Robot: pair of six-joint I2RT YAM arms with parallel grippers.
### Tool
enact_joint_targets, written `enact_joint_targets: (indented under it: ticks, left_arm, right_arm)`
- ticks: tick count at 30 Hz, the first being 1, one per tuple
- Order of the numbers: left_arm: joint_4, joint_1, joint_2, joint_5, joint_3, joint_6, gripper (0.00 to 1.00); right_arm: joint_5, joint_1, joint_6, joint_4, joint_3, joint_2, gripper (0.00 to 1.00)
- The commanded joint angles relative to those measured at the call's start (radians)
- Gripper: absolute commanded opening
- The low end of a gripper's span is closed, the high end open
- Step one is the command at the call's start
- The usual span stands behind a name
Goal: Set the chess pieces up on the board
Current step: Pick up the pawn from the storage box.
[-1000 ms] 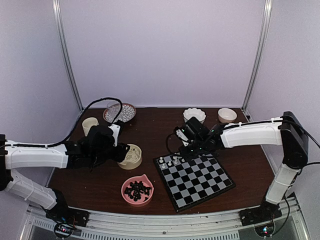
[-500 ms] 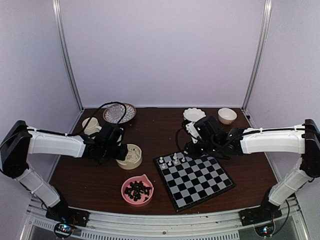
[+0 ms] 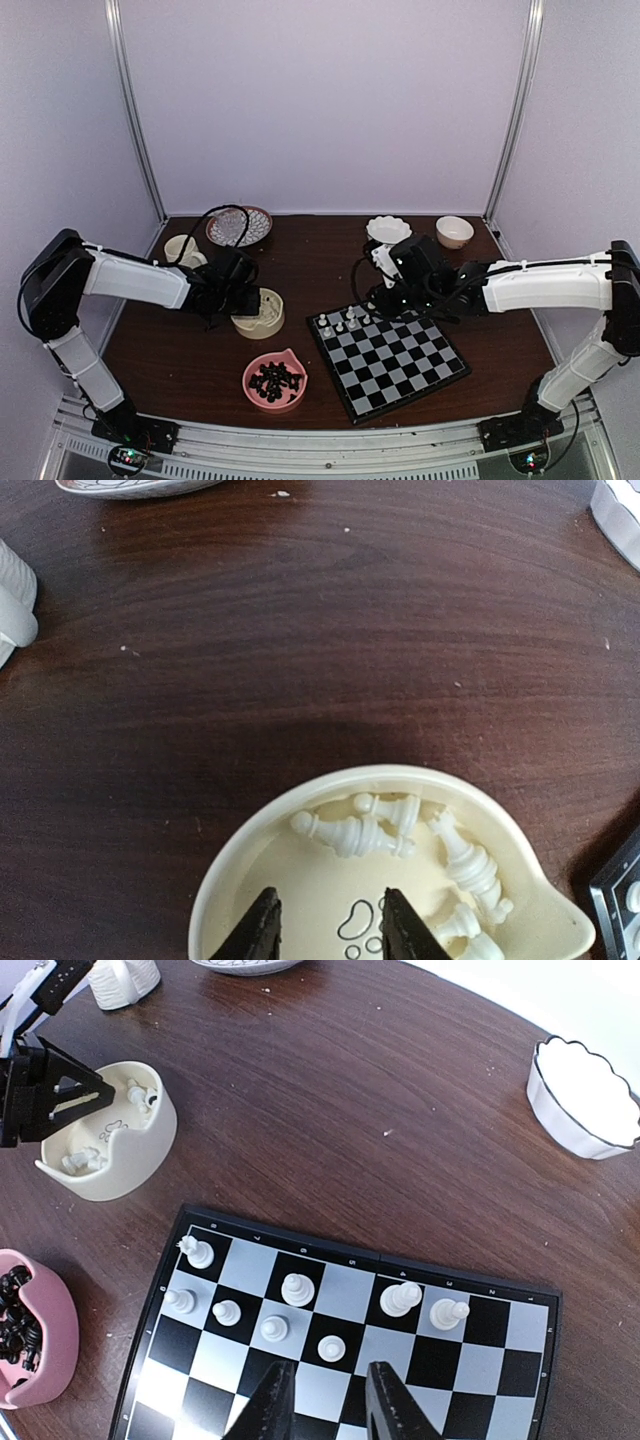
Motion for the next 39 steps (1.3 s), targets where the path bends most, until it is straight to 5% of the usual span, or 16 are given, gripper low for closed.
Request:
enact_joint_targets:
  ticks: [1, 25, 31, 39]
  left_arm:
    - [0.083, 0.016, 0.038, -0.034, 0.026, -0.043, 0.36]
    - [-0.267, 0.019, 0.238, -0.027, 0.242, -0.207, 0.3]
    - [-0.275, 0.019, 0.216, -0.035, 0.235, -0.189, 0.19]
    - [-0.286, -0.001, 0.14, -0.009, 0.222, -0.133, 0.18]
  right_arm:
    - [0.019, 0.014, -0.019, 0.023, 0.002, -0.008, 0.28]
    - [0.039, 0.014, -0.029, 0.023, 0.004, 0.001, 0.27]
    - [0.042, 0.014, -0.031, 0.025, 0.003, 0.004, 0.27]
    - [0.025, 0.014, -0.03, 0.022, 0.007, 0.01, 0.25]
